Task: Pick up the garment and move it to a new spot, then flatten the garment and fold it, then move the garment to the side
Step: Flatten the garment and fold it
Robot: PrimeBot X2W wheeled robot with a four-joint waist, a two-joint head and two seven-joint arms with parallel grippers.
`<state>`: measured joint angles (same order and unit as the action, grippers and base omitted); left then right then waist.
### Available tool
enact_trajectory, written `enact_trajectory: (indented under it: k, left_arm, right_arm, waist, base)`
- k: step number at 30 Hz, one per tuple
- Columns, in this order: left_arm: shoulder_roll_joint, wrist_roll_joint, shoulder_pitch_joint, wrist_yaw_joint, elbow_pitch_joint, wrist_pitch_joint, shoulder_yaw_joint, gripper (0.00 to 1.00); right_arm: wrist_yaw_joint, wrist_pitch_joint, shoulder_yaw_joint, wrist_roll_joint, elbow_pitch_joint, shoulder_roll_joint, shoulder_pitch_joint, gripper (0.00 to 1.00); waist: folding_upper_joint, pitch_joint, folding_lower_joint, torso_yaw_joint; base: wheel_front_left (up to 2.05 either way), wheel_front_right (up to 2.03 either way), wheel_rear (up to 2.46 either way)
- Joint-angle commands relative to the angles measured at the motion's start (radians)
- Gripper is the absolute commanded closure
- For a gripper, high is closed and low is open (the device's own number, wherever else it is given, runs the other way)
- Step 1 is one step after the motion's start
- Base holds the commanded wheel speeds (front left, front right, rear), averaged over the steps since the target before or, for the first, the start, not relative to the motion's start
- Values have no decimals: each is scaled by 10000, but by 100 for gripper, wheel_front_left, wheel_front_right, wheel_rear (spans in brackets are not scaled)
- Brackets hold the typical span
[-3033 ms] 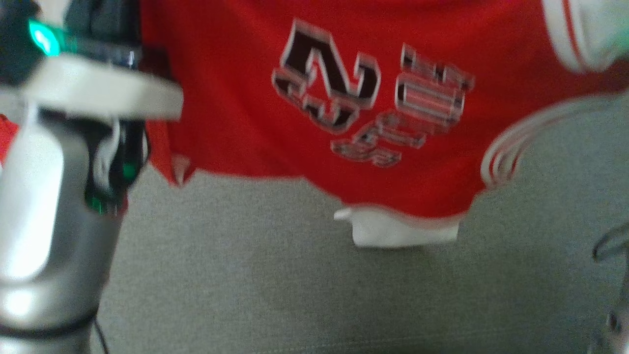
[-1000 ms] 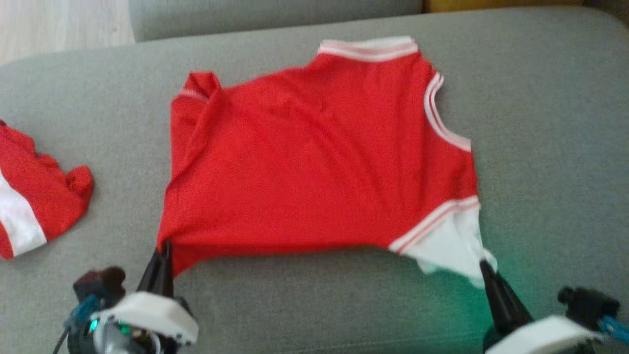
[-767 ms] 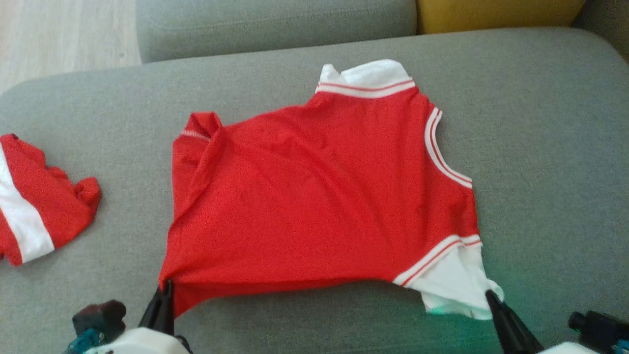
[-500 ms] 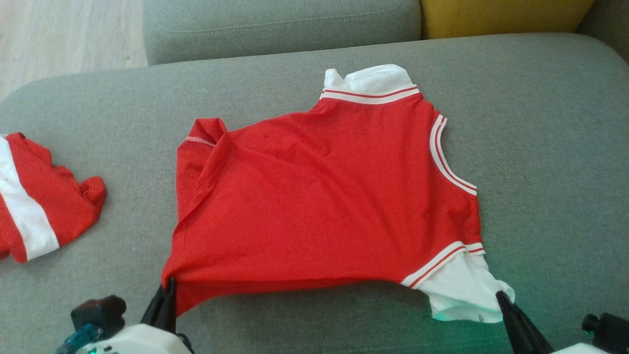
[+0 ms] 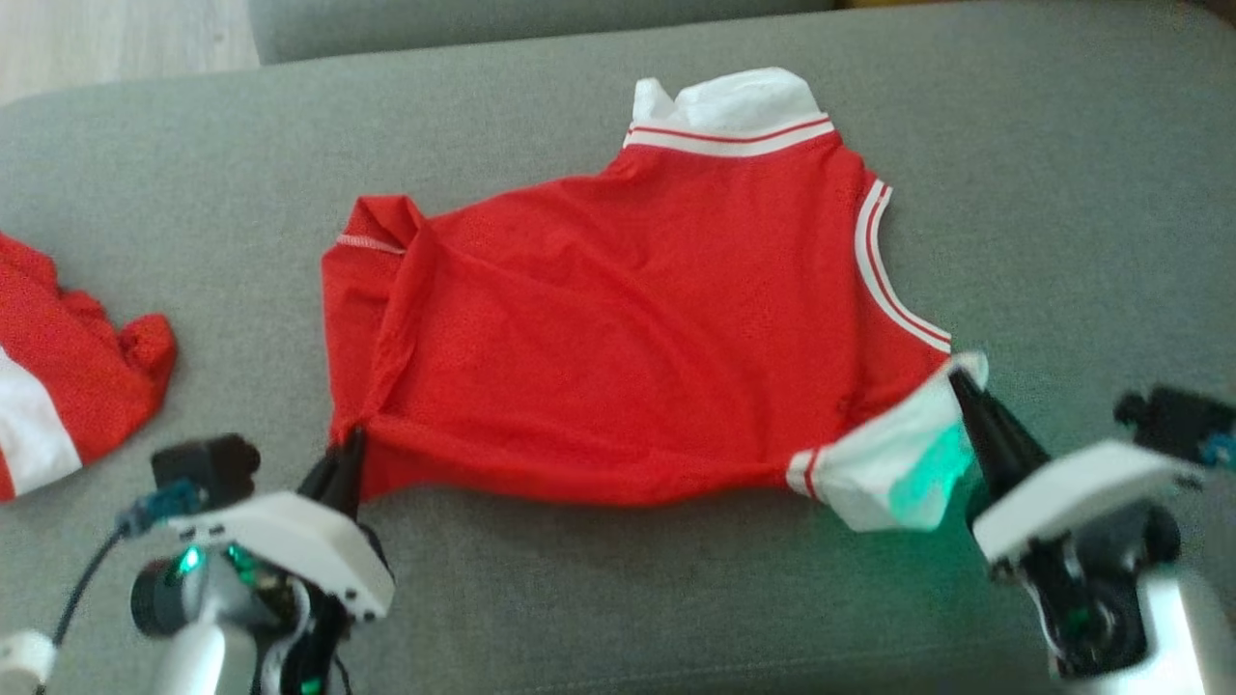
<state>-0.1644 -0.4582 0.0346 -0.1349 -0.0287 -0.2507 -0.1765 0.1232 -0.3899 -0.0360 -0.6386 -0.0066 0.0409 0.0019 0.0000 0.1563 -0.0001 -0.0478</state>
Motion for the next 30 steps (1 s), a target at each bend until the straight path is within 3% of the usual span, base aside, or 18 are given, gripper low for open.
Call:
enact_trajectory:
  k: [1,6,15,16,17,18,19,24,25,30]
  left_arm:
    - [-213,-95,-843,83,-104,-30,444,100]
    - [-203,-206,-1526,167,360,80,540,100]
    - [8,-574,-2628,521,1987,365,543,100]
    - [45,-626,-2687,581,2130,402,526,100]
    - [102,-700,-2737,638,2255,452,524,100]
    - [129,-722,-2773,686,2360,537,515,61]
    - [139,-711,-2791,730,2449,633,490,0]
    - [295,-562,-2605,726,2435,1764,582,0]
    - [354,-343,-2404,627,2226,2520,633,0]
    - [413,554,-1845,136,1563,4423,662,0]
  right_arm:
    - [75,-131,297,232,37,106,-933,100]
    - [75,-57,467,180,794,272,-2136,100]
    - [75,1046,1483,89,2796,967,-4072,100]
    - [75,1211,1620,60,2981,1036,-4183,96]
    - [75,1380,1732,-16,3148,1075,-4271,47]
    - [75,1546,1846,-68,3307,1132,-4333,0]
    - [75,1737,1945,-118,3433,1185,-4377,0]
    - [75,3214,2424,-210,3408,1423,-4316,0]
    - [75,4040,2608,161,3150,1688,-4147,0]
    - [75,5746,2495,1671,2254,2066,-3438,0]
  waist:
    - [0,259,1,-8]
    - [0,606,1,62]
    - [0,1217,1,224]
    - [0,1264,1,241]
    - [0,1298,1,260]
    - [0,1312,1,277]
    - [0,1326,1,293]
    - [0,1278,1,283]
    - [0,1193,1,274]
    - [0,962,1,236]
  base:
    - [0,0,0]
    - [0,0,0]
    - [0,0,0]
    - [0,0,0]
    - [0,0,0]
    - [0,0,0]
    - [0,0,0]
    - [0,0,0]
    - [0,0,0]
    - [0,0,0]
